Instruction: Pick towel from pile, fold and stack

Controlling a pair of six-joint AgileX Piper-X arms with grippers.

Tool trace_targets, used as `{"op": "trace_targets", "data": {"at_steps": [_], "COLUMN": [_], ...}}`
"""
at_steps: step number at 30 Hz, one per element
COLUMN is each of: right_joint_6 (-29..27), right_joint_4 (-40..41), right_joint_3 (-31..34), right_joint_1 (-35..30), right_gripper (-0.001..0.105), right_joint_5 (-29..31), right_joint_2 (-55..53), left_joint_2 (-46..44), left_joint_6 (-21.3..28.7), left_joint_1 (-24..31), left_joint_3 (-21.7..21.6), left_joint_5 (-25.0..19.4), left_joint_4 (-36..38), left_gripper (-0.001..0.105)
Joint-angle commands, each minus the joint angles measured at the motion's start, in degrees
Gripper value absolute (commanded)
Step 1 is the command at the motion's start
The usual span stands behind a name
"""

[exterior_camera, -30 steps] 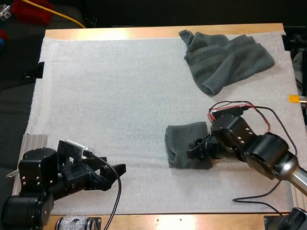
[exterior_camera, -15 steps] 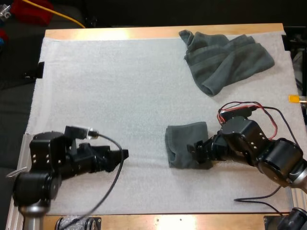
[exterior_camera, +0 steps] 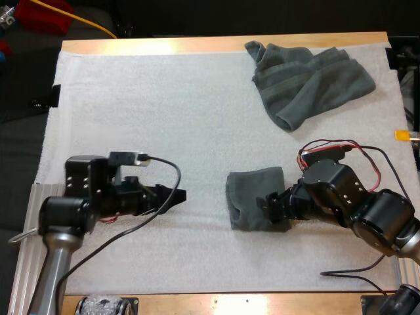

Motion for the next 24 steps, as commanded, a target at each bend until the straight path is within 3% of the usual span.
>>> {"op": "trace_targets", "data": {"at_steps": [1, 10, 24], "right_joint_6": [-0.06, -0.01, -0.01], "right_joint_4": [0.51, 0.51, 0.57], "right_joint_3": [-0.32, -0.32, -0.32], "right_joint_1": [0.14, 0.14, 0.14], "right_gripper": [0.081, 0.081, 0.081], "right_joint_5": [0.41, 0.41, 0.66], "right_joint_2": [-0.42, -0.42, -0.42], "left_joint_2": [0.72, 8.22, 19.91], "left_joint_6": [-0.62, -5.7, -10.55], "left_joint_1": [-0.81, -5.23, -11.82], "left_joint_3": [-0.05, -0.05, -0.05], "left_joint_5": [0.99, 0.65, -4.01], "left_joint_4": [-1.56, -10.54, -19.57], "left_gripper": [0.071, 0.071, 0.071]}}
